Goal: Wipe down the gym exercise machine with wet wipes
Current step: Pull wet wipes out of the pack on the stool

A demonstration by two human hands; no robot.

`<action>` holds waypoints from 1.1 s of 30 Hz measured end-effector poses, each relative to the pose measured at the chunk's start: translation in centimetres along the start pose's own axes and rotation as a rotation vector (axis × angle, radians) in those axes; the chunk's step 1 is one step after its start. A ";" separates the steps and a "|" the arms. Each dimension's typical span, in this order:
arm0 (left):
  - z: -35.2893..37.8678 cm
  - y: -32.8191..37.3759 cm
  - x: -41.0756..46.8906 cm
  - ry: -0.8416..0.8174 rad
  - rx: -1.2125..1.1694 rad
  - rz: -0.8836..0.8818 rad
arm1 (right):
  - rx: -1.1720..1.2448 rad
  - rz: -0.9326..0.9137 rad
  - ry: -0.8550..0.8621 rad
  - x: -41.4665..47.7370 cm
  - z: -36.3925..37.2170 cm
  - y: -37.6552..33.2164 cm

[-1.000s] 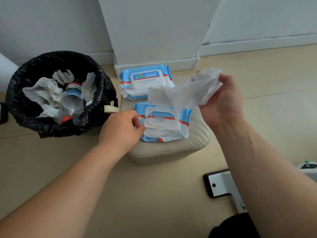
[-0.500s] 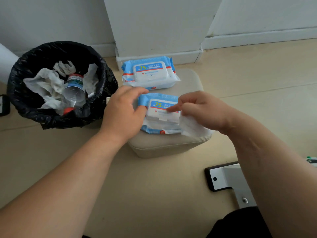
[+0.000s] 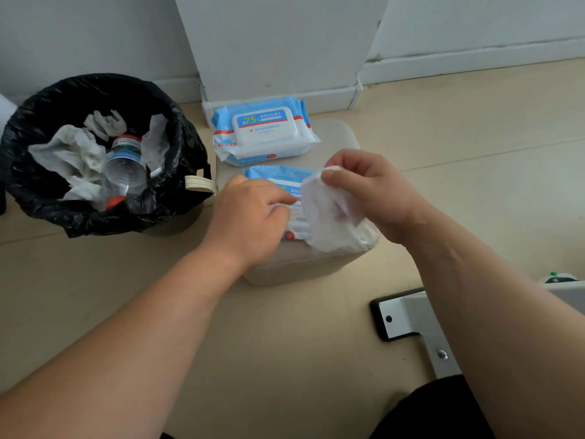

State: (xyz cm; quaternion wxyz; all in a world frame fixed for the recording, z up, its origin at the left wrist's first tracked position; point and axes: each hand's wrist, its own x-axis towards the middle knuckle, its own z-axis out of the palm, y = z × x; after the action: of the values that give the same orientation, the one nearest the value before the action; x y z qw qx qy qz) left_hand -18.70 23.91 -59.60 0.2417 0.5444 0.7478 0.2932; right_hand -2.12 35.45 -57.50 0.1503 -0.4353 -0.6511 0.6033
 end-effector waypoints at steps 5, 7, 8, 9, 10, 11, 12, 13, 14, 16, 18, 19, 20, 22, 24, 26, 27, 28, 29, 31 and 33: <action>-1.8 4.6 -1.0 -0.185 -0.897 -0.291 | 0.315 -0.024 0.059 -2.4 1.1 -2.5; -2.4 5.6 -2.3 -0.096 -0.866 -0.364 | 0.351 0.016 0.111 -4.1 1.5 -3.8; -2.9 6.0 -2.9 -0.047 -0.860 -0.408 | 0.365 0.045 0.112 -5.1 1.6 -4.6; -3.6 6.6 -3.6 -0.013 -0.847 -0.436 | 0.370 0.076 0.094 -6.2 1.7 -5.6; -4.6 7.4 -4.4 0.001 -0.839 -0.453 | 0.360 0.106 0.071 -7.3 1.7 -6.6; -5.8 8.2 -5.1 0.011 -0.838 -0.461 | 0.329 0.129 0.054 -8.4 1.8 -7.8; -7.2 9.2 -5.8 0.020 -0.836 -0.467 | 0.276 0.143 0.046 -9.4 1.9 -9.2; -8.7 10.3 -6.5 0.029 -0.823 -0.481 | 0.212 0.153 0.050 -10.3 2.0 -10.7; -10.3 11.2 -7.2 0.036 -0.808 -0.500 | 0.155 0.162 0.069 -11.1 2.1 -12.3; -13.5 13.1 -8.9 0.041 -0.787 -0.544 | 0.113 0.166 0.095 -12.9 2.3 -15.7; -17.1 15.4 -10.7 0.033 -0.774 -0.589 | 0.141 0.166 0.083 -15.1 2.5 -19.2; -18.9 16.7 -11.7 0.017 -0.771 -0.606 | 0.162 0.166 0.070 -16.4 2.5 -21.0; -20.8 17.9 -12.7 -0.006 -0.770 -0.624 | 0.180 0.174 0.053 -17.8 2.6 -22.9; -24.7 20.6 -14.7 -0.063 -0.795 -0.653 | 0.230 0.197 0.019 -21.0 2.7 -26.5; -28.5 23.3 -16.5 -0.121 -0.817 -0.684 | 0.313 0.262 0.039 -24.4 2.5 -29.8; -31.9 26.1 -18.2 -0.188 -0.794 -0.706 | 0.361 0.356 0.092 -28.1 2.0 -33.2; -33.3 27.6 -19.1 -0.230 -0.779 -0.709 | 0.366 0.389 0.104 -29.9 1.7 -34.9; -34.7 29.2 -19.9 -0.277 -0.761 -0.705 | 0.385 0.418 0.106 -31.8 1.3 -36.6; -35.9 30.7 -20.7 -0.327 -0.749 -0.688 | 0.412 0.441 0.096 -33.5 0.9 -38.3; -38.0 33.6 -21.9 -0.420 -0.714 -0.627 | 0.508 0.503 0.058 -36.4 -0.3 -40.9; -39.8 36.1 -22.5 -0.458 -0.656 -0.563 | 0.573 0.588 -0.028 -38.4 -1.5 -42.5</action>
State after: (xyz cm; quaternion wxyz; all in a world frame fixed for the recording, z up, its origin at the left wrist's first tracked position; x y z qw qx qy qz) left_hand -14.96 3.94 -5.01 0.6286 0.2666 0.6619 0.3091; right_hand 4.71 12.22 -5.57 0.0778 -0.5350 -0.3066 0.7834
